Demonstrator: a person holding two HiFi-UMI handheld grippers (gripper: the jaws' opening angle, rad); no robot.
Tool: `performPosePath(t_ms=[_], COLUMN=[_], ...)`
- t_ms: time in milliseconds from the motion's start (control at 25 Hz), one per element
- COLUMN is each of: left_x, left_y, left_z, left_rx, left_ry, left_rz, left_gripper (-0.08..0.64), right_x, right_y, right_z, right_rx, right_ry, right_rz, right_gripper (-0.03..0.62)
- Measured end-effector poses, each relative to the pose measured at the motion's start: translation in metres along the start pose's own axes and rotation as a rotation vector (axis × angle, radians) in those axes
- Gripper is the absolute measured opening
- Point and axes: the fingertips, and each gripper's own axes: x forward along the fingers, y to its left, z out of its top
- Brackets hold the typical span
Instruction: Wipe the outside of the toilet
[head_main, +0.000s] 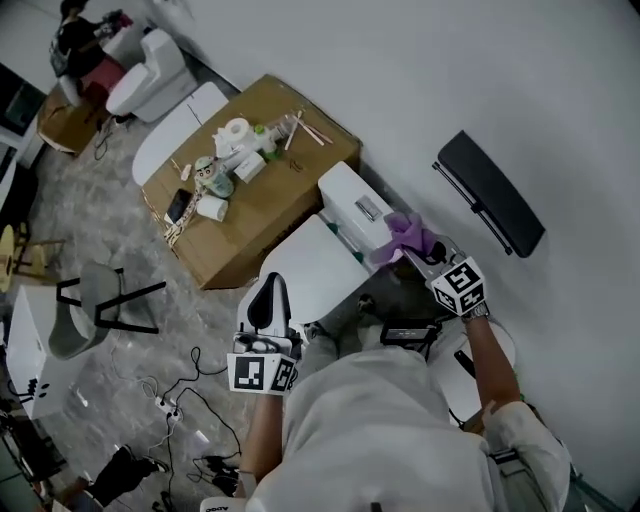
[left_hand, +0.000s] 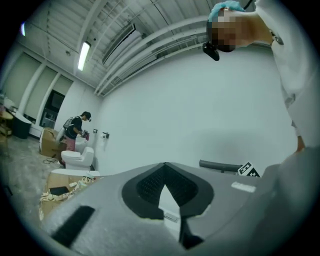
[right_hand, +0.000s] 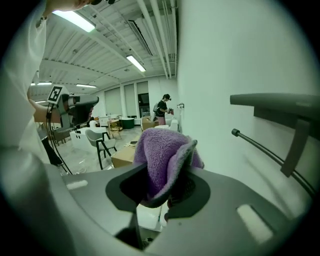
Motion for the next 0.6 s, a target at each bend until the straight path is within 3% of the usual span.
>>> performPosePath(t_ms=[280,600], left_x=[0.029,0.080], left_y=[-0.023,-0.015], left_z=[-0.040,-0.136], left_rx=[-0.014,-0.039], left_ry=[0.030,0.164], left_rz=[0.094,0.022], left_gripper=[0.006,0.006], right_x=[0.038,0.071], right_y=[-0.035,-0.077], right_z=[-0.030,-0.094], right_rx=[0.027,0.120], right_ry=[0.057,0.111], right_rz=[0.080,0.014], right_gripper=[0.098,0.098])
